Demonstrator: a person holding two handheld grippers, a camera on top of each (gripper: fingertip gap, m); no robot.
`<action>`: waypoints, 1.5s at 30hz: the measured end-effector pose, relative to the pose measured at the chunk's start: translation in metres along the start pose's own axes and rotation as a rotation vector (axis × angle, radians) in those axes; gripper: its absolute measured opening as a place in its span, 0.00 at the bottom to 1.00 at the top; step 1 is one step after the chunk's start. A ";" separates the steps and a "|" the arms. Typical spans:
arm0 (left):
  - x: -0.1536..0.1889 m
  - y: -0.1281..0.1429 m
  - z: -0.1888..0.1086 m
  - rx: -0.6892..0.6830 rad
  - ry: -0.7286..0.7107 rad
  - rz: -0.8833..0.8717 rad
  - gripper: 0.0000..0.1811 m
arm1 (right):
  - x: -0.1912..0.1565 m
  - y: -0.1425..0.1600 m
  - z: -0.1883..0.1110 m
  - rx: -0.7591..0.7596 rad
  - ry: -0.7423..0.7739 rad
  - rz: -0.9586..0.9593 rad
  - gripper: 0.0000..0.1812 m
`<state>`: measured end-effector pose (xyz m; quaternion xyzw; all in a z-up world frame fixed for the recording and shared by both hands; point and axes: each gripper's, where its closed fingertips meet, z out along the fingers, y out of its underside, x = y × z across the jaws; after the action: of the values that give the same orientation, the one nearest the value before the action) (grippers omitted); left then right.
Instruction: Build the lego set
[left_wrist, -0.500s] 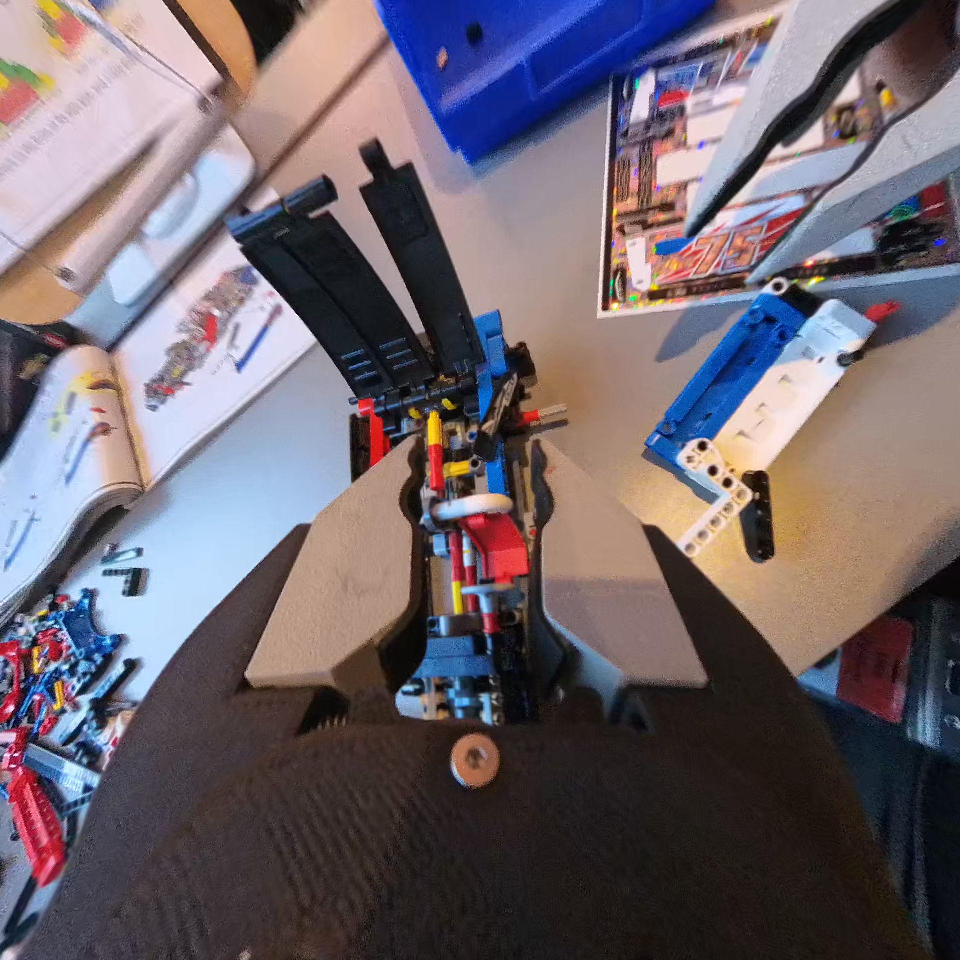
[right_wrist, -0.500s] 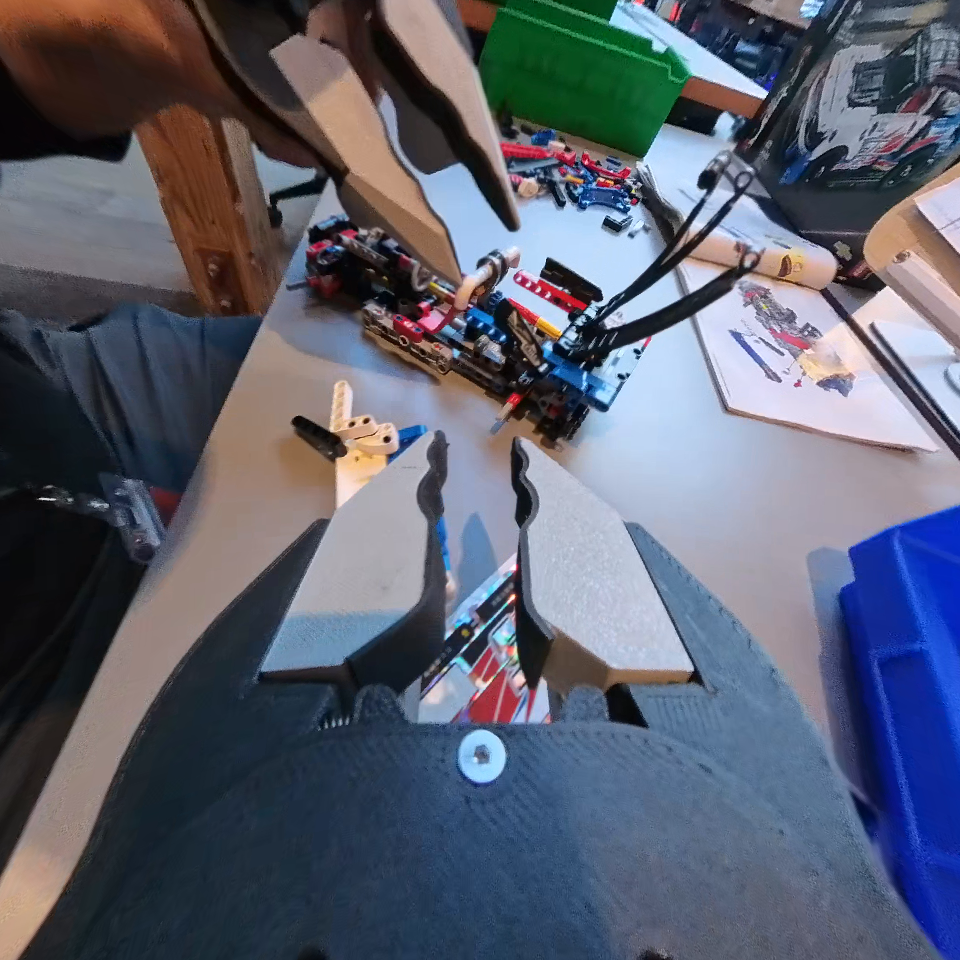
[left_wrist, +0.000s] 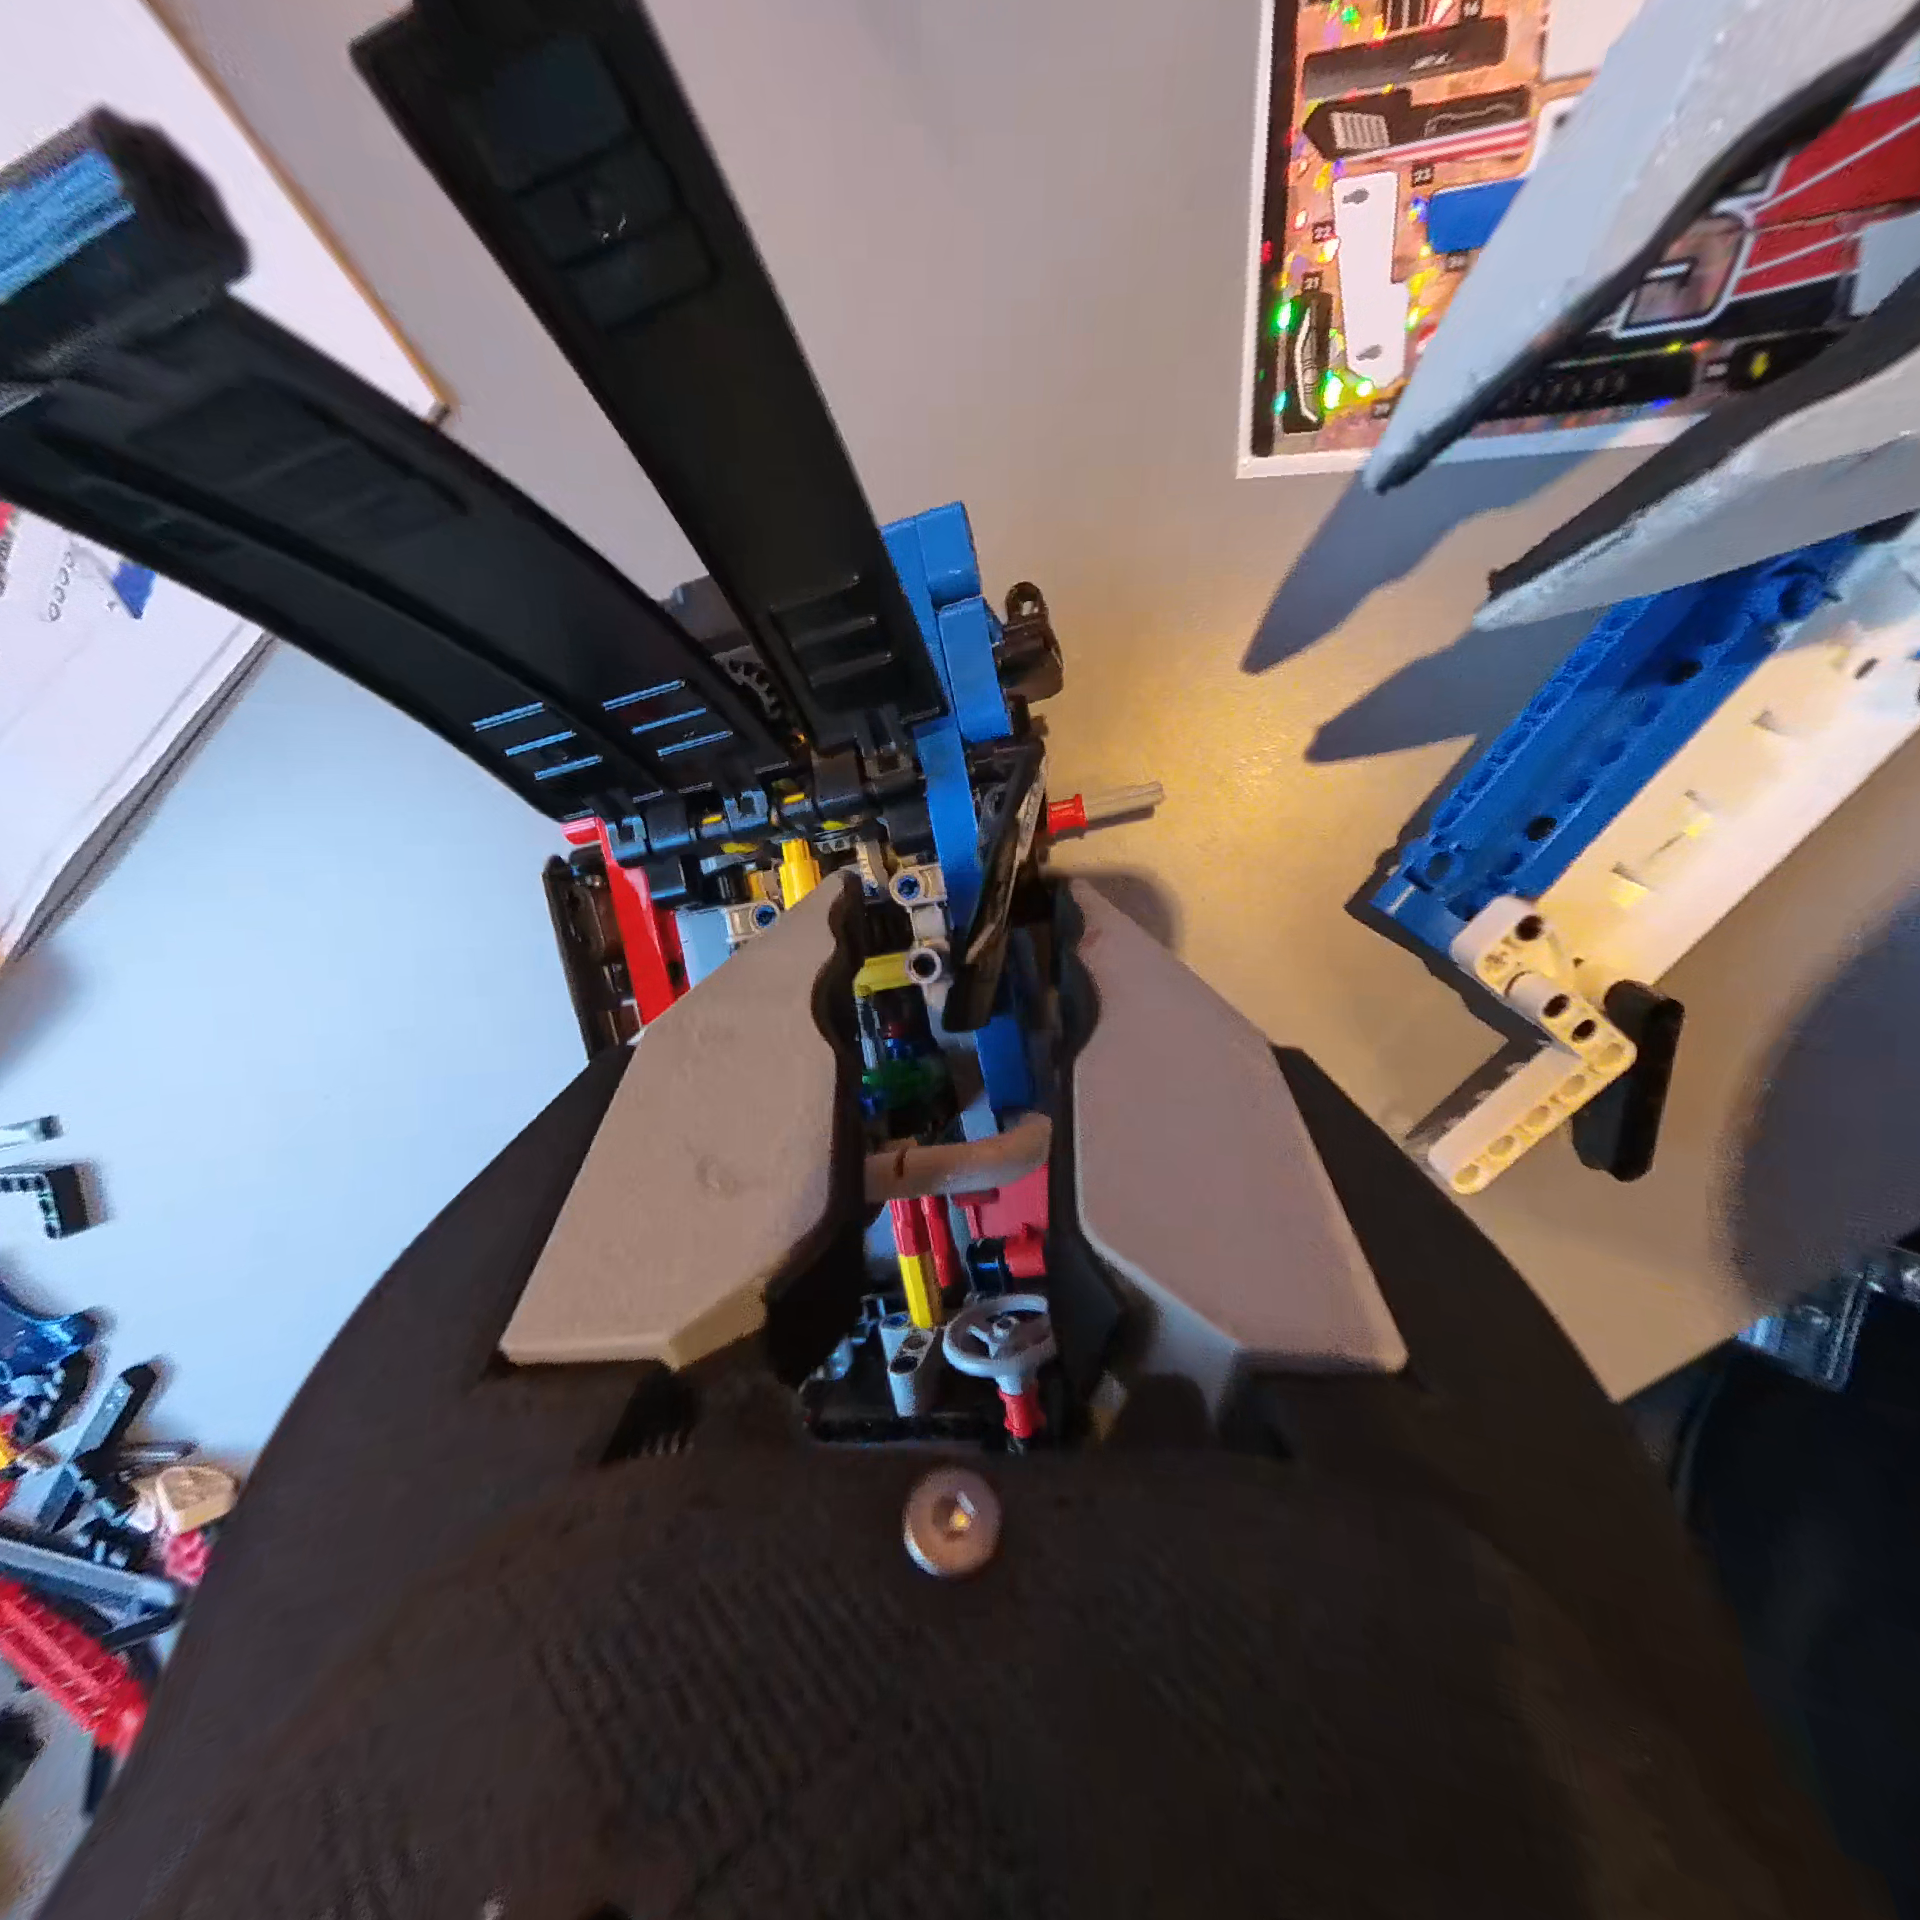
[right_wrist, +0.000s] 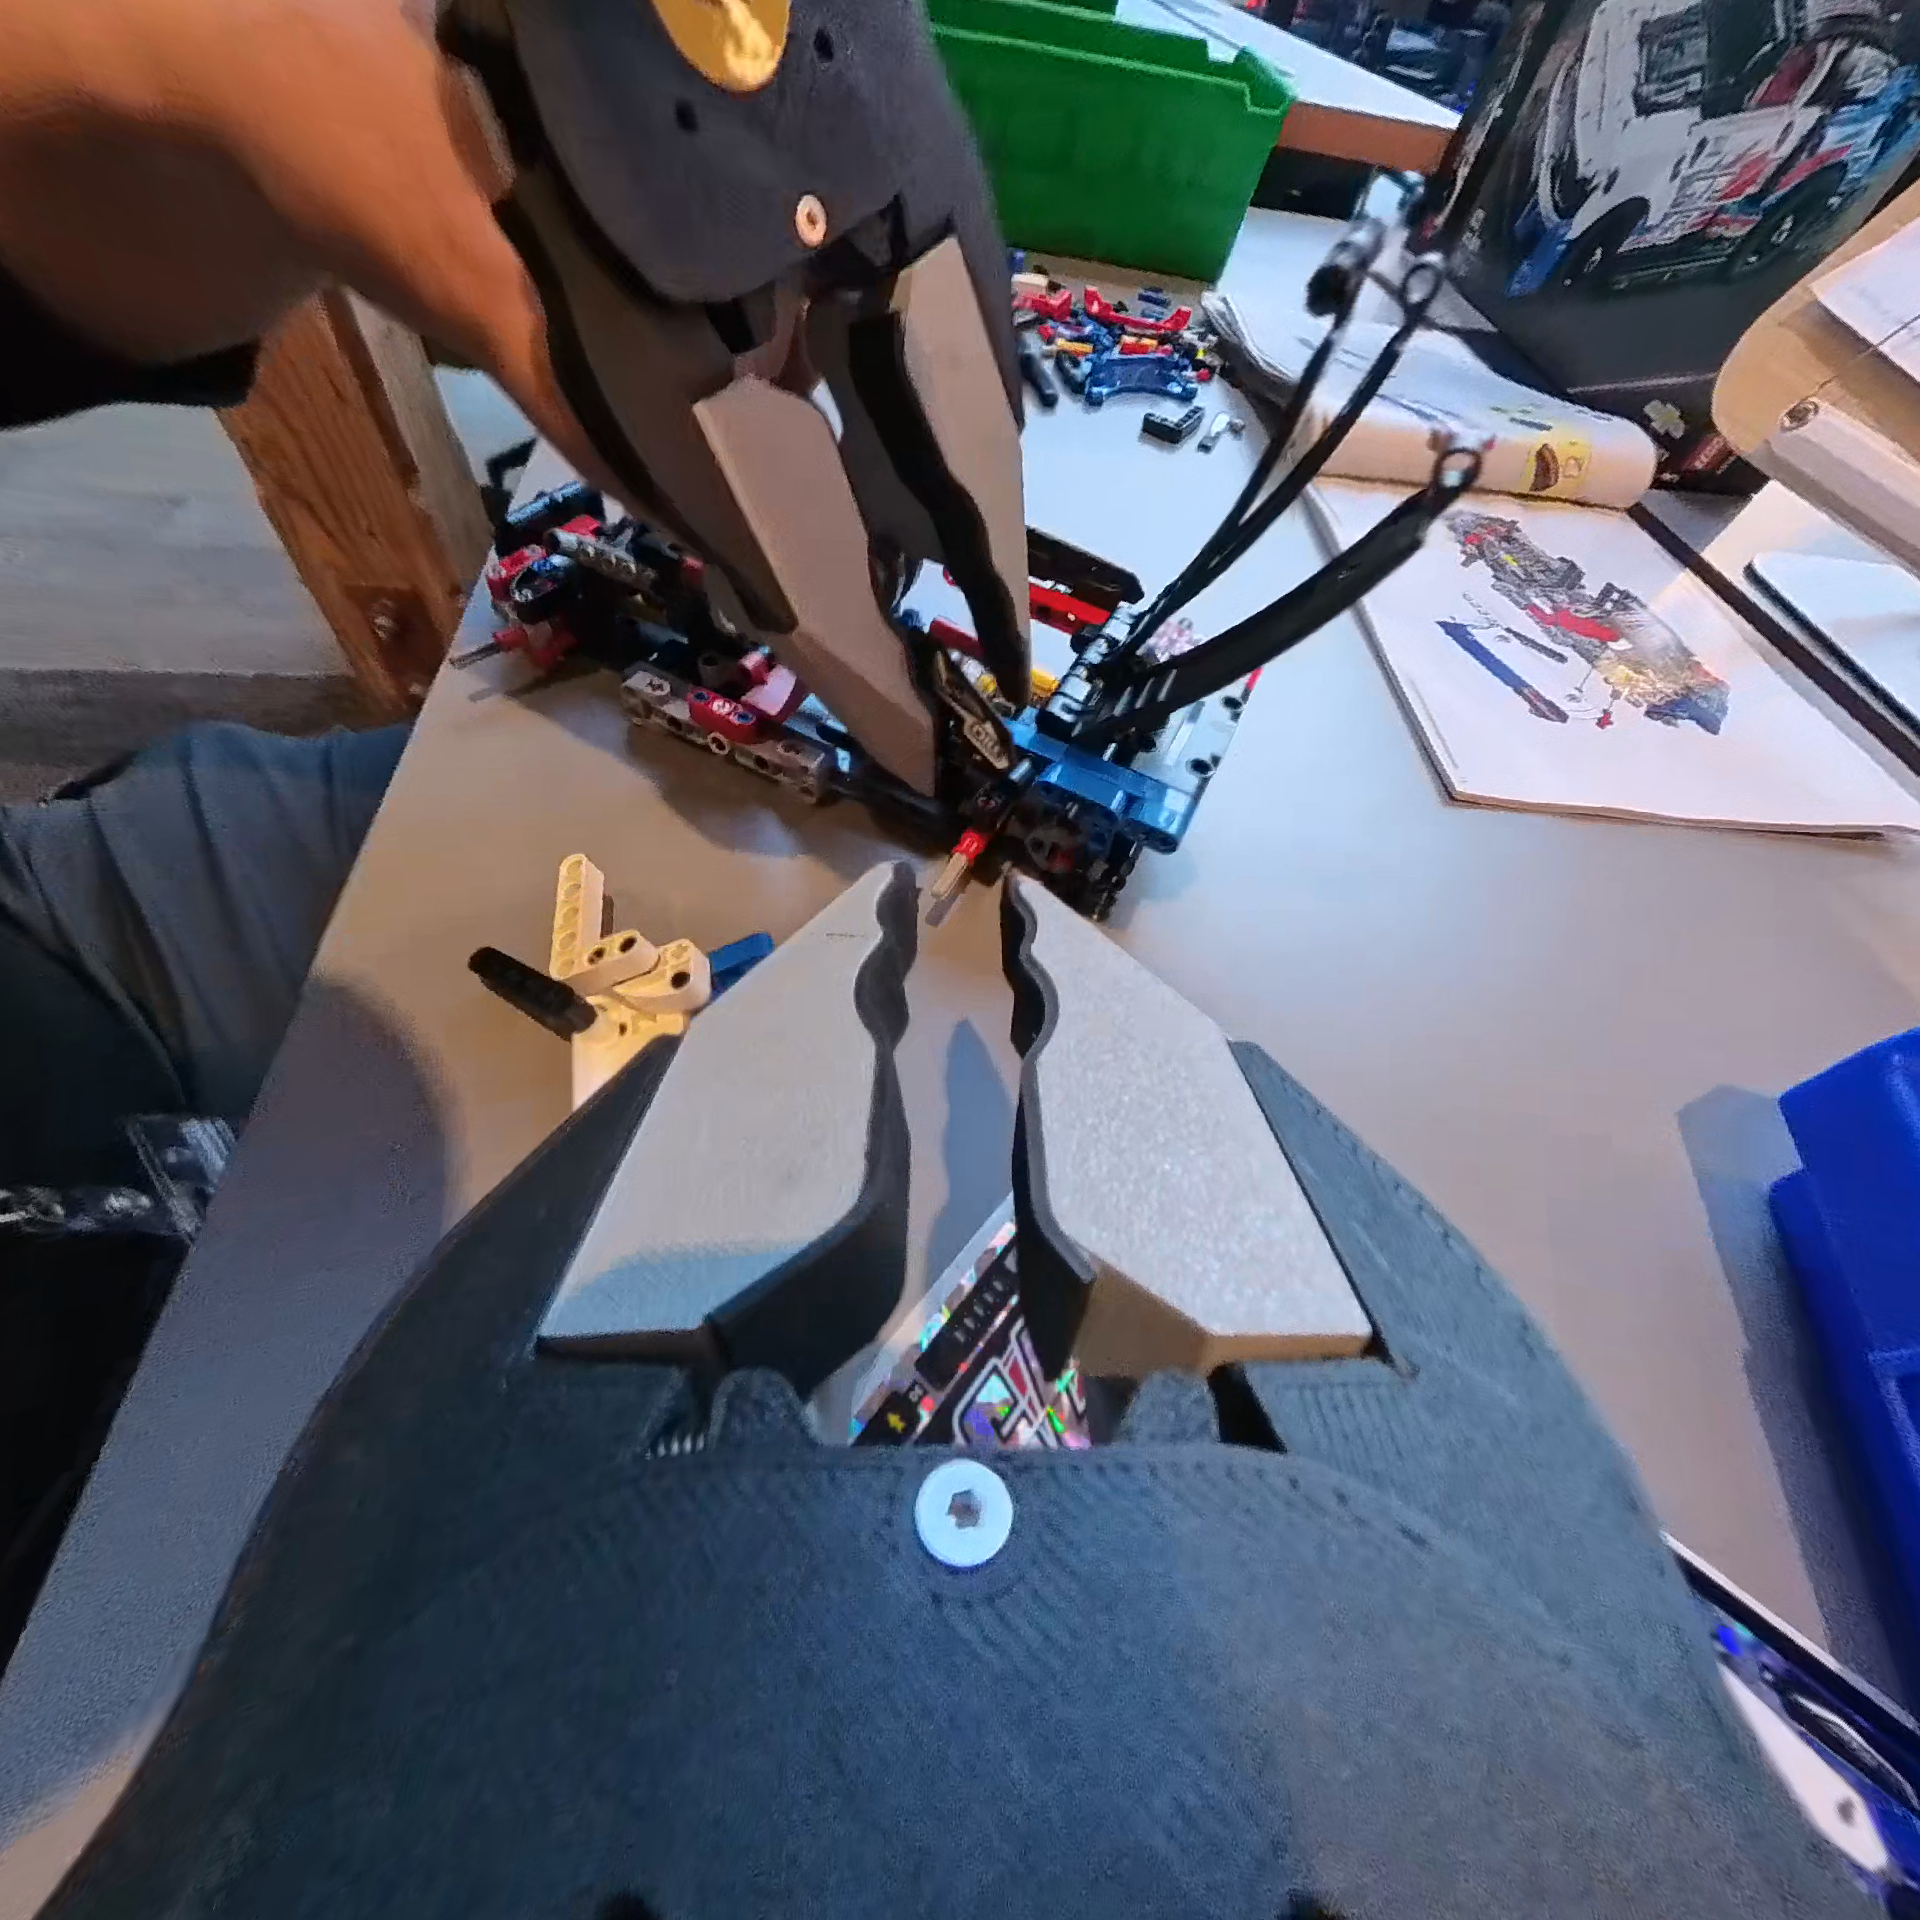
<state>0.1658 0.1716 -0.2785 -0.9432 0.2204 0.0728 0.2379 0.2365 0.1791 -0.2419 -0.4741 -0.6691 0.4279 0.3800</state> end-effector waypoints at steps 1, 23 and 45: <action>0.000 0.000 0.001 -0.012 -0.016 0.008 0.18 | 0.001 -0.001 0.000 0.006 -0.002 0.016 0.07; 0.015 -0.005 0.002 0.004 0.049 0.051 0.33 | 0.034 0.013 0.020 -0.128 0.086 -0.007 0.13; 0.009 -0.010 -0.014 0.134 0.103 -0.086 0.31 | 0.043 0.013 0.061 -0.129 -0.340 -0.067 0.28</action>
<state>0.1787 0.1693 -0.2646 -0.9363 0.1961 -0.0012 0.2915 0.1736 0.2098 -0.2709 -0.3956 -0.7653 0.4451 0.2443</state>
